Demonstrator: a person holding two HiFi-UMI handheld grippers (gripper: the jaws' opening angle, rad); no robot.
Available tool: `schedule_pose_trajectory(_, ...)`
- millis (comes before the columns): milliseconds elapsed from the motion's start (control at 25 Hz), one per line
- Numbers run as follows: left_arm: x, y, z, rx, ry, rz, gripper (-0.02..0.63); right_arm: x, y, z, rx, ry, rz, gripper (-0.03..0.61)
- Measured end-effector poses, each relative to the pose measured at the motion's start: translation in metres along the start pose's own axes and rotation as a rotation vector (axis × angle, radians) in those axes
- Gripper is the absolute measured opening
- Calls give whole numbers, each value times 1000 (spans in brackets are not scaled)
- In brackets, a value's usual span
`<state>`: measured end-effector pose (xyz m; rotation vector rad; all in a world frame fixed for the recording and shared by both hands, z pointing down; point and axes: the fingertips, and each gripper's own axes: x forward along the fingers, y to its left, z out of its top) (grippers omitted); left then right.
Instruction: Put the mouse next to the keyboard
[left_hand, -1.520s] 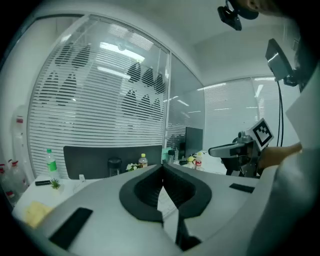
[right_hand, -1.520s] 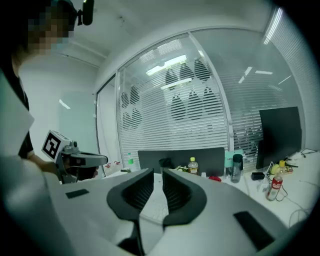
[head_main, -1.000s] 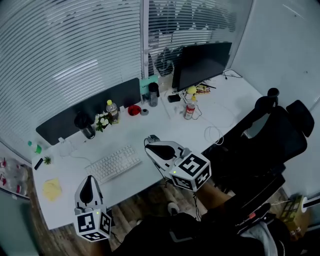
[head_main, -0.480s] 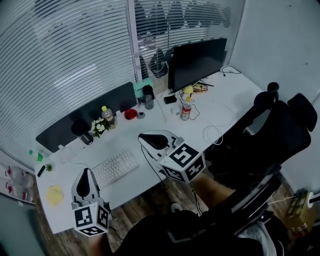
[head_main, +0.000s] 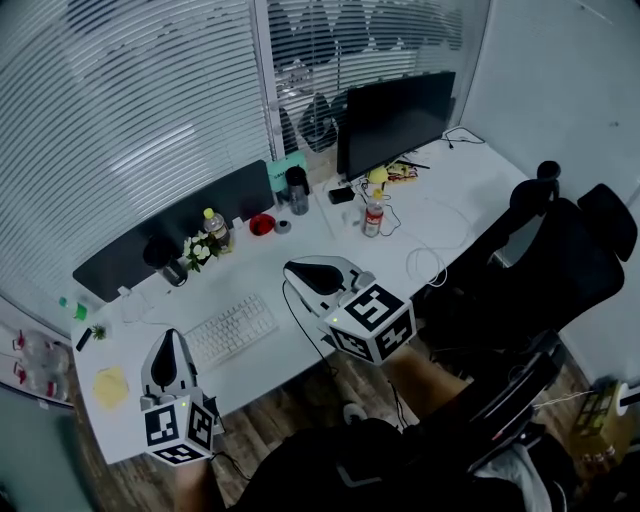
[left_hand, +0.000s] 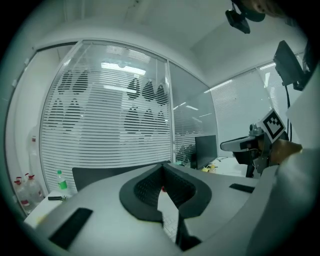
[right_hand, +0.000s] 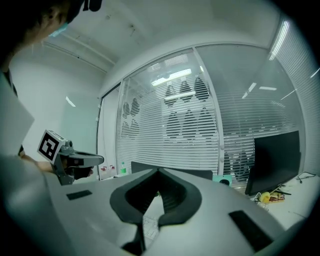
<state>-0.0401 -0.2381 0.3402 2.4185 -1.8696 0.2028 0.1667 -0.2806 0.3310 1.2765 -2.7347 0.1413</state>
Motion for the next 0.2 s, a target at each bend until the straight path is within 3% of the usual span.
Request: schedule_pose_trajectory(200, -3, -3, -6, -4, 2, -4, 29, -5, 5, -8, 12, -1, -7, -2)
